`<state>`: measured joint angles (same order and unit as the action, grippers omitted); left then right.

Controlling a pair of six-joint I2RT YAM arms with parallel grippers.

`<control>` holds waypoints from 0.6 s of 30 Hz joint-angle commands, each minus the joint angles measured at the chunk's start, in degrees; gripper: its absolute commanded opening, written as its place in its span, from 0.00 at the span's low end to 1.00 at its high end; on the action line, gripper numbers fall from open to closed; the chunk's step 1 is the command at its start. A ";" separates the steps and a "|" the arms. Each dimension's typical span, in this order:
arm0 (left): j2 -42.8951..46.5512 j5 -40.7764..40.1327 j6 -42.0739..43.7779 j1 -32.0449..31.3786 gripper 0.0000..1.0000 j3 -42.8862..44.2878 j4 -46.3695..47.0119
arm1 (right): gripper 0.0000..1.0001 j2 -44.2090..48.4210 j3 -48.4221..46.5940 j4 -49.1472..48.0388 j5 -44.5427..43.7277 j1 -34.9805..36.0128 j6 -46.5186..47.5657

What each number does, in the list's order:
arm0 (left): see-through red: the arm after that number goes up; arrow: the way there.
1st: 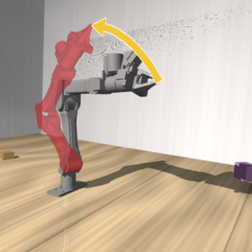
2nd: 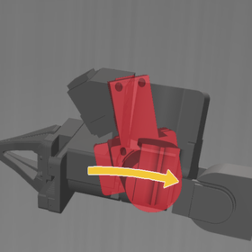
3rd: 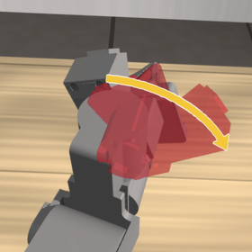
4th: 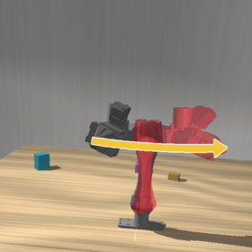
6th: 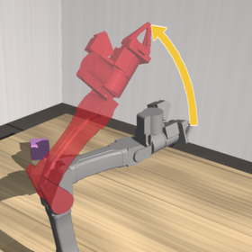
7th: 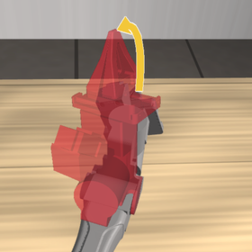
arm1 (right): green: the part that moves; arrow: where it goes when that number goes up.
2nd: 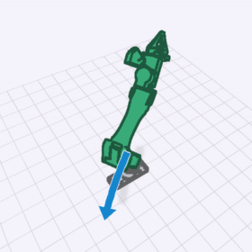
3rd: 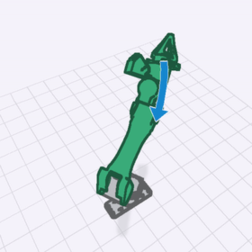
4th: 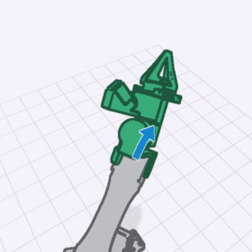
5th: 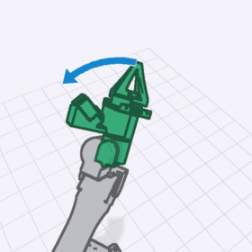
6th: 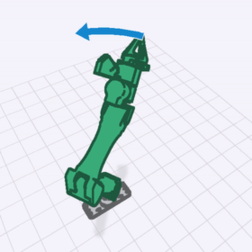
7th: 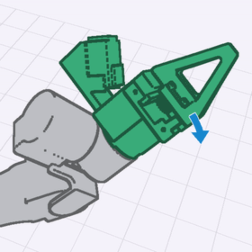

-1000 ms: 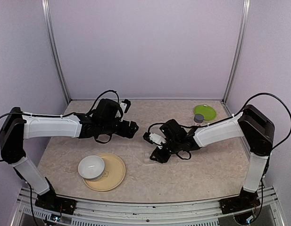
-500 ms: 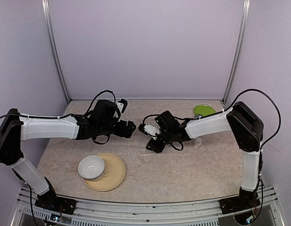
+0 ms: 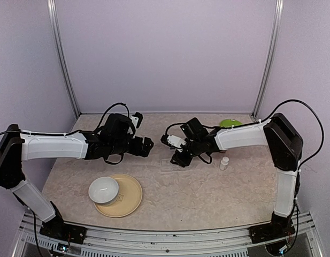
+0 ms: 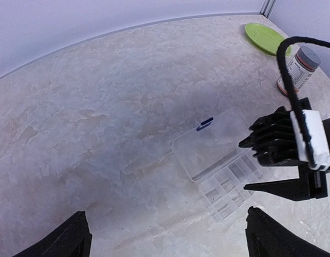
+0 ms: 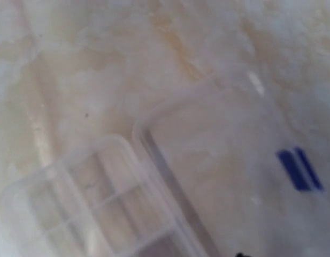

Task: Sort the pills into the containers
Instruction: Position the pill container at the center of the board, then pick up the pill bottle from the center of the board.

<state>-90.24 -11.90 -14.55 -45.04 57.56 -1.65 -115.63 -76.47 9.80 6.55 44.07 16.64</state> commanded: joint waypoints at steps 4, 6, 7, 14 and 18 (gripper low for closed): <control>-0.33 1.78 -0.84 -0.61 0.99 1.06 2.09 | 0.71 14.91 8.76 0.89 -1.54 -0.24 -7.91; -1.65 1.90 -0.91 -1.71 0.99 1.79 2.40 | 0.86 20.25 13.41 0.02 -3.18 -0.22 -10.94; -2.49 1.98 -1.01 -2.31 0.99 2.19 2.55 | 0.97 22.70 15.40 -0.33 -3.64 -0.22 -12.42; -10.81 4.99 -3.65 -5.84 0.99 7.24 3.40 | 1.00 36.05 25.57 0.08 -13.25 -0.37 -22.78; -15.25 5.25 -5.89 -6.84 0.99 10.22 2.98 | 1.00 40.67 28.83 0.88 -17.80 -1.33 -28.75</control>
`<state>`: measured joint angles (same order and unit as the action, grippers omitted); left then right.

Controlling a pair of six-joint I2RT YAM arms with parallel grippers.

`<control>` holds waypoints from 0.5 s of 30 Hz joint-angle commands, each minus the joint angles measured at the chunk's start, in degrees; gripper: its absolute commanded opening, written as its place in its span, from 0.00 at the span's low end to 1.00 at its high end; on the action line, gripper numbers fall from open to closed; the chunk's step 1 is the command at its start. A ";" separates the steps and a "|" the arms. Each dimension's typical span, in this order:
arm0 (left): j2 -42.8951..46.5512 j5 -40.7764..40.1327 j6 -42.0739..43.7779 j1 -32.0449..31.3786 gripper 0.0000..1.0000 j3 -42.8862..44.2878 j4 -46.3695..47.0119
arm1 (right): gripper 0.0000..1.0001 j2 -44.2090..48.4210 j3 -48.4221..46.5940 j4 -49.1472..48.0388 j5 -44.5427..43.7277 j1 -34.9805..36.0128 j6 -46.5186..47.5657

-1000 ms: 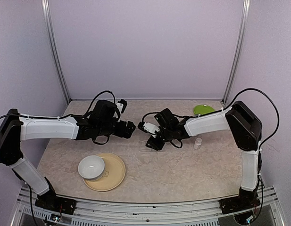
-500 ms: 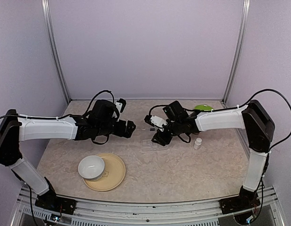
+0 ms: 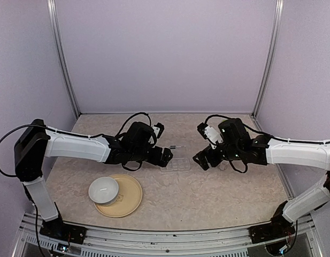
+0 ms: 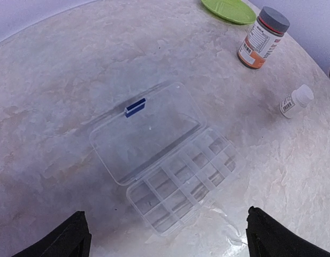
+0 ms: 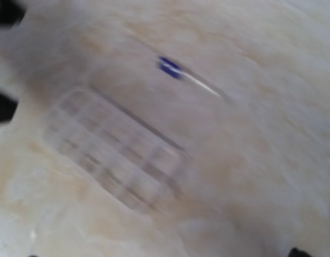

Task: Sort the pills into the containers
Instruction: Pick up the pill bottle from the center of the board.

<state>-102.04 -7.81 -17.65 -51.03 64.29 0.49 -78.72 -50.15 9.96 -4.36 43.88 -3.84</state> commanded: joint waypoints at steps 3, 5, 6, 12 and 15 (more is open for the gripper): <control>-6.49 0.59 -3.84 -1.09 0.99 5.15 0.25 | 1.00 4.77 3.91 1.29 -9.36 -1.49 -11.72; -8.01 0.09 -5.13 -1.10 0.99 5.87 -0.26 | 1.00 4.84 4.64 1.62 -10.34 -1.79 -12.91; -8.46 0.32 -5.38 -1.20 0.99 6.00 -0.14 | 1.00 4.81 5.11 1.50 -10.75 -1.97 -13.40; -12.52 0.50 -4.27 -2.24 0.84 8.58 -0.93 | 1.00 4.65 6.54 0.35 -10.69 -2.65 -14.78; -14.31 -0.86 -3.62 -2.79 0.75 9.84 -1.87 | 1.00 4.79 6.71 0.15 -10.63 -2.70 -14.69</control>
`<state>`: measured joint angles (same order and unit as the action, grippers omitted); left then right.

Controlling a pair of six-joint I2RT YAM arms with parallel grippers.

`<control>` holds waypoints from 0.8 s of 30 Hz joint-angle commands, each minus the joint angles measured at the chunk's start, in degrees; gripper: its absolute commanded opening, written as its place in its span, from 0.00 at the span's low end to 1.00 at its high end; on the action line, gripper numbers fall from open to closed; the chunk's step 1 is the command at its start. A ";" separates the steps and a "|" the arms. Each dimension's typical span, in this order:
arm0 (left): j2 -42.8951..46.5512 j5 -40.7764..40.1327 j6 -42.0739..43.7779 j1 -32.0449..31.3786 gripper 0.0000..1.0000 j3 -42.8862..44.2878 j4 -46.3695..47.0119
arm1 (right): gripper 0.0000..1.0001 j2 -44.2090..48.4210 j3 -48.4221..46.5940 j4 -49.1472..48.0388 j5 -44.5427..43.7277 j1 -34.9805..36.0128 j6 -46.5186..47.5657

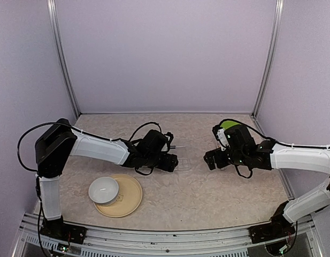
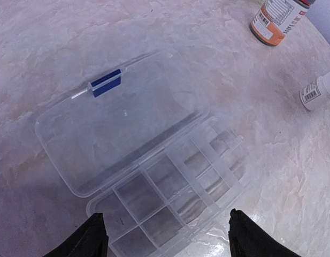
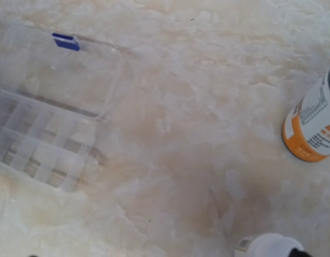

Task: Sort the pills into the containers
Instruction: Pick up the pill bottle from the center of the board.

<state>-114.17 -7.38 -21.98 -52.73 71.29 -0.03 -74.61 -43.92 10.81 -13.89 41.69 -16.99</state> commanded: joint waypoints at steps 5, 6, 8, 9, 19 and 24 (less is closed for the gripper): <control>-4.49 -4.36 2.69 -1.82 0.65 4.09 -3.00 | 1.00 1.23 0.84 -0.79 -1.40 -0.64 -1.25; -4.92 -4.59 2.84 -1.92 0.62 4.32 -3.30 | 1.00 1.36 0.93 -0.88 -1.46 -0.65 -1.21; -5.75 -4.52 3.13 -2.08 0.57 4.72 -3.66 | 1.00 1.64 1.17 -1.09 -1.49 -0.65 -1.06; -6.08 -4.42 3.15 -2.18 0.57 4.82 -3.74 | 1.00 1.80 1.20 -1.15 -1.60 -0.72 -1.08; -7.70 -4.48 3.26 -2.63 0.49 4.81 -4.38 | 1.00 3.03 1.54 -1.19 -2.19 -1.22 -1.03; -6.25 -4.70 3.08 -2.64 0.52 4.48 -3.63 | 1.00 3.24 1.47 -0.89 -2.24 -1.51 -0.94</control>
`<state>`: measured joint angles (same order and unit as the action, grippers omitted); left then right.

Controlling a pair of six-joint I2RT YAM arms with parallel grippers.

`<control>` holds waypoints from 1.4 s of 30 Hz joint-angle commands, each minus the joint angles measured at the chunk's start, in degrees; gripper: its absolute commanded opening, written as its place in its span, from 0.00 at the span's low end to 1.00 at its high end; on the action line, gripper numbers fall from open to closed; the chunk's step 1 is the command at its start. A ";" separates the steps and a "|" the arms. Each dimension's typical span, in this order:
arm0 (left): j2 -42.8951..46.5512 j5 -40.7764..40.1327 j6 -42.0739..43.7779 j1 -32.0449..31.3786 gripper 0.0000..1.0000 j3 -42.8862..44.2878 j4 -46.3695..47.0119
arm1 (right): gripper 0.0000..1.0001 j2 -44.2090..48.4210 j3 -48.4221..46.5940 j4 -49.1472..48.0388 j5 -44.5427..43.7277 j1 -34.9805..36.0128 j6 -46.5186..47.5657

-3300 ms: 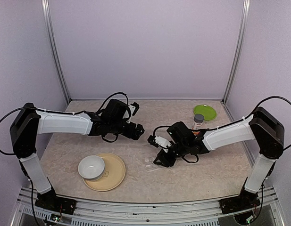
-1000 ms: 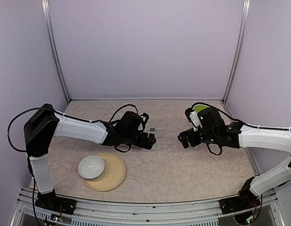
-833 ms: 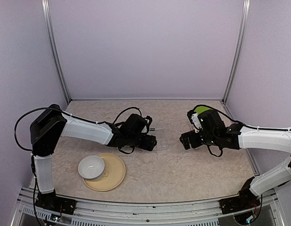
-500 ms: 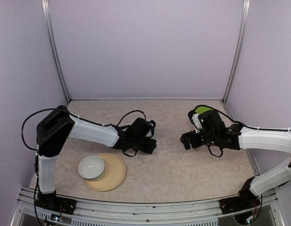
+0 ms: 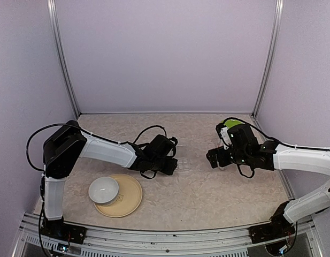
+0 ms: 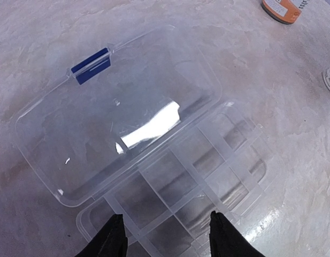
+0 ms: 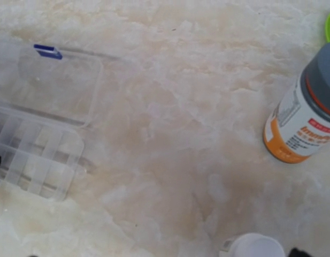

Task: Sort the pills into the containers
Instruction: Pick up the pill bottle from the center of the board.

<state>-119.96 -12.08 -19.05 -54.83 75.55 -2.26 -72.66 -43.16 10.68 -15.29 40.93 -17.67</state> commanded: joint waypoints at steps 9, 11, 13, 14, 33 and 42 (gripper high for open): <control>3.29 -2.18 1.03 -0.54 0.55 0.33 -0.64 | 1.00 1.84 1.49 -0.91 -0.72 -1.41 -1.26; 4.16 -2.16 1.19 -0.54 0.56 0.60 -0.55 | 1.00 2.35 2.11 -1.29 -0.71 -1.69 -1.70; 5.03 -1.85 1.24 -0.54 0.56 0.66 -0.19 | 1.00 2.96 2.97 -1.71 -0.72 -2.17 -2.19; 5.48 -1.67 1.28 -0.62 0.57 0.65 0.08 | 1.00 3.23 3.42 -1.83 -0.66 -2.51 -2.46; 9.56 0.34 0.65 -1.60 0.81 -0.11 1.51 | 0.95 -0.81 12.13 -10.64 2.96 -11.40 -7.90; 10.79 -0.17 -0.35 -1.65 0.84 -3.53 2.77 | 0.84 -9.94 12.07 -17.30 4.11 -13.21 -7.65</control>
<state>-111.07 -12.12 -18.70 -56.07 73.71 -0.82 -79.61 -31.00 -2.07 -11.97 28.58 -24.99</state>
